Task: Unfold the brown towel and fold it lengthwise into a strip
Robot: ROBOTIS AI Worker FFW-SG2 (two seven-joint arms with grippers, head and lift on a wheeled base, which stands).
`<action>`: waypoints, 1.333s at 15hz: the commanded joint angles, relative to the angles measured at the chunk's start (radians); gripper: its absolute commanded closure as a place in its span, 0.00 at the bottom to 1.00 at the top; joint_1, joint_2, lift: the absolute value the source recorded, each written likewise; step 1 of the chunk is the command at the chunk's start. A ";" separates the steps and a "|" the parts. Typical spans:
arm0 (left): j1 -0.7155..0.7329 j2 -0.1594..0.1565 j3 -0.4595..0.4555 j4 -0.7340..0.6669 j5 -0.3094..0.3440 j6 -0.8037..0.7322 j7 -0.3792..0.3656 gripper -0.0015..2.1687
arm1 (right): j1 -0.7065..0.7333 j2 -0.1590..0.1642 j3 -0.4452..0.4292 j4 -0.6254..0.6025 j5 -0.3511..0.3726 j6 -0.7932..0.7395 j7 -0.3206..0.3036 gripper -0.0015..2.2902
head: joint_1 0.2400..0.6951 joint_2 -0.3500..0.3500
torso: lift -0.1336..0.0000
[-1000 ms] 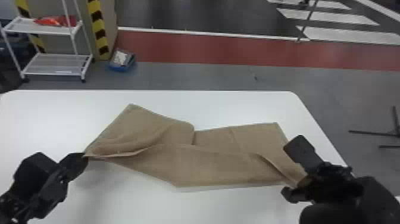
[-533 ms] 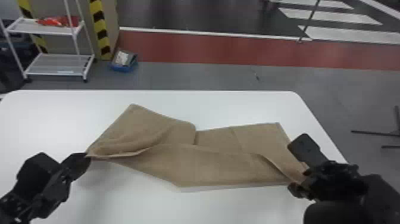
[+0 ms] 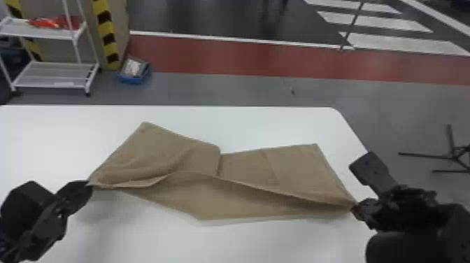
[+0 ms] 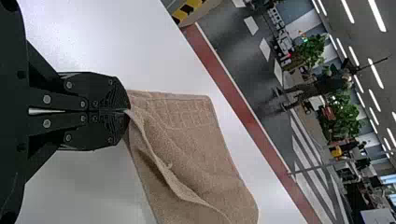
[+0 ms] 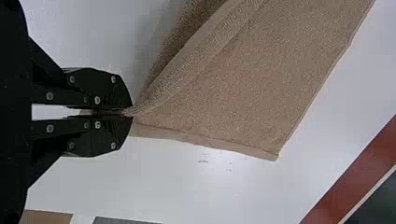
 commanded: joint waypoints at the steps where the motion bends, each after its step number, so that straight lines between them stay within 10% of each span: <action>1: 0.000 0.001 0.003 -0.003 0.000 -0.005 -0.004 0.79 | 0.003 -0.002 -0.030 -0.006 -0.001 0.000 0.004 0.76 | 1.00 0.22 | 0.10; 8: -0.018 -0.002 0.052 -0.078 -0.011 -0.094 -0.070 0.79 | -0.020 0.006 -0.107 -0.184 -0.158 0.003 0.021 0.76 | 1.00 0.19 | 0.10; 10: -0.073 -0.025 0.042 -0.089 -0.019 -0.091 -0.077 0.78 | -0.075 0.026 -0.087 -0.192 -0.207 0.022 -0.010 0.99 | 1.00 0.20 | 0.10; 14: -0.308 -0.085 -0.003 -0.055 -0.072 0.038 -0.118 0.78 | -0.282 0.047 -0.016 -0.094 -0.255 0.083 -0.063 0.99 | 1.00 0.27 | 0.10; 16: -0.474 -0.120 -0.031 0.066 -0.082 0.050 -0.112 0.79 | -0.430 0.070 0.010 0.021 -0.256 0.110 -0.146 0.99 | 0.99 0.30 | 0.10; 20: -0.813 -0.183 -0.075 0.385 -0.072 0.087 0.005 0.79 | -0.733 0.099 -0.016 0.254 -0.325 0.172 -0.370 0.99 | 0.64 0.29 | 0.10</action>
